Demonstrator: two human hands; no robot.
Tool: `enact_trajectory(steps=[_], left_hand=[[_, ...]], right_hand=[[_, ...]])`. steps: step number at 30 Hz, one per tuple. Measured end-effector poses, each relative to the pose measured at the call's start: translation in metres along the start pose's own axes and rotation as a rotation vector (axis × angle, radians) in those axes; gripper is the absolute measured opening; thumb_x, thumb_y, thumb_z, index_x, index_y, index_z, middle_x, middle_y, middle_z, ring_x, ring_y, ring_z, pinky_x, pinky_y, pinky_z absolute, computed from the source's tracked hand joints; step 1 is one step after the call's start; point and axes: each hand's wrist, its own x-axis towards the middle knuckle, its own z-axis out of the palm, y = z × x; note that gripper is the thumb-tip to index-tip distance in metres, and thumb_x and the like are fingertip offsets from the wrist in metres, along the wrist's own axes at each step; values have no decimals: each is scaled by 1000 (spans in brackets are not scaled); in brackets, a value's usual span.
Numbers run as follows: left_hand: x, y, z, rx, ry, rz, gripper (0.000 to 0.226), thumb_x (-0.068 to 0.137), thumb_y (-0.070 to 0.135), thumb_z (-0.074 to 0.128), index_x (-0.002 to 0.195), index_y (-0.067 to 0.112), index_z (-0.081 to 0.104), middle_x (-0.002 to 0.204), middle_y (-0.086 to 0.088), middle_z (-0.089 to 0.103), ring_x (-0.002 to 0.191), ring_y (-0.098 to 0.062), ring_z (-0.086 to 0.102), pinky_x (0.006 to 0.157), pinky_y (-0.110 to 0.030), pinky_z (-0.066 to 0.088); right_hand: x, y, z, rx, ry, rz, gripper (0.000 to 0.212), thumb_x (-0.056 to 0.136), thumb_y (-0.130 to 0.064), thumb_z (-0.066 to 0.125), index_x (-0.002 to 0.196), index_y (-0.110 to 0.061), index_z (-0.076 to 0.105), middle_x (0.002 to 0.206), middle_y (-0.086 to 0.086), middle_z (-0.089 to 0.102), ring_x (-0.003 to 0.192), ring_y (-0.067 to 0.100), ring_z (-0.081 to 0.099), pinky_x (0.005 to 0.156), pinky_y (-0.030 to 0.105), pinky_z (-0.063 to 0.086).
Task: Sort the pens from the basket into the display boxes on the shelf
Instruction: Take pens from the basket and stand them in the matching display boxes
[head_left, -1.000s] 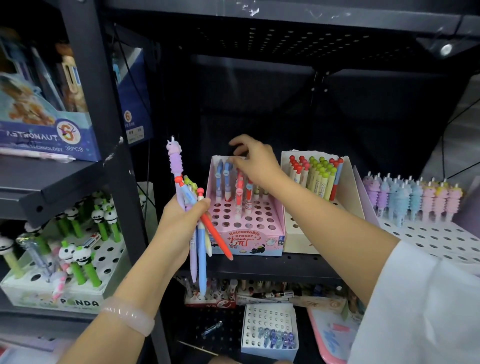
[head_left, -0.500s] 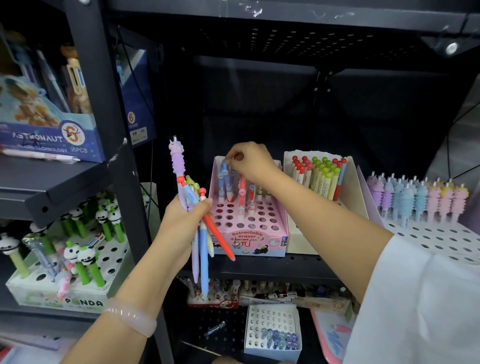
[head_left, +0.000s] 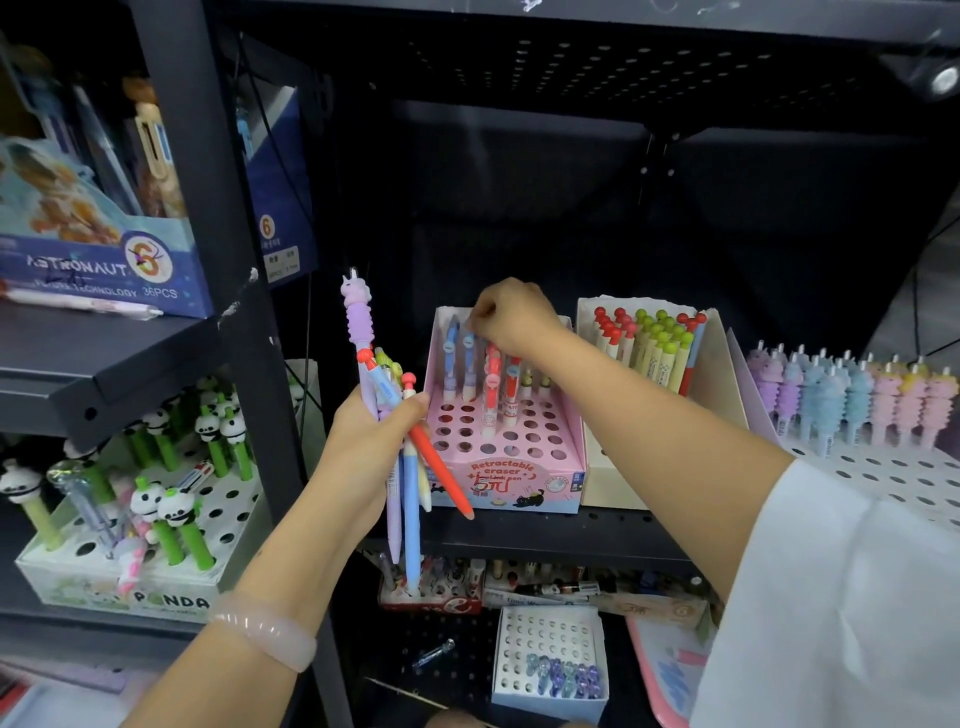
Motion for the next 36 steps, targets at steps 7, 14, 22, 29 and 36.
enact_trajectory(steps=[7,14,22,29,36], left_hand=[[-2,2,-1,4,-7,-18,3,90,16,58,87,16,57,72,-5,59,68,-17,60,73,-43,54],[-5,4,3,1,-69,25,4,90,15,57,86,15,57,73,-3,60,69,-16,59,67,-32,50],[-11,10,38,63,-85,183,17,88,-1,52,86,16,56,51,15,59,51,3,57,48,-11,44],[-17,7,53,2,-71,162,10,85,12,64,91,19,61,63,9,65,57,0,62,50,-15,48],[-20,6,63,64,-160,179,24,81,38,60,94,18,59,59,12,63,54,-1,60,51,-16,48]], right_hand=[[8,-9,-3,-205,-168,88,23,92,-15,53,110,-11,66,114,6,64,100,22,61,86,33,52],[-31,-17,-13,195,99,-229,20,91,-18,54,102,-12,69,102,1,66,91,10,59,75,11,42],[-85,-26,-24,371,-222,-293,7,84,-25,66,87,-20,63,76,-11,58,65,-2,52,58,5,41],[-95,-9,-26,535,-161,-131,15,91,-19,58,93,-6,65,88,10,64,79,13,57,77,31,50],[-95,10,-38,879,-74,50,17,98,-18,43,85,-11,52,74,7,60,59,13,62,53,21,55]])
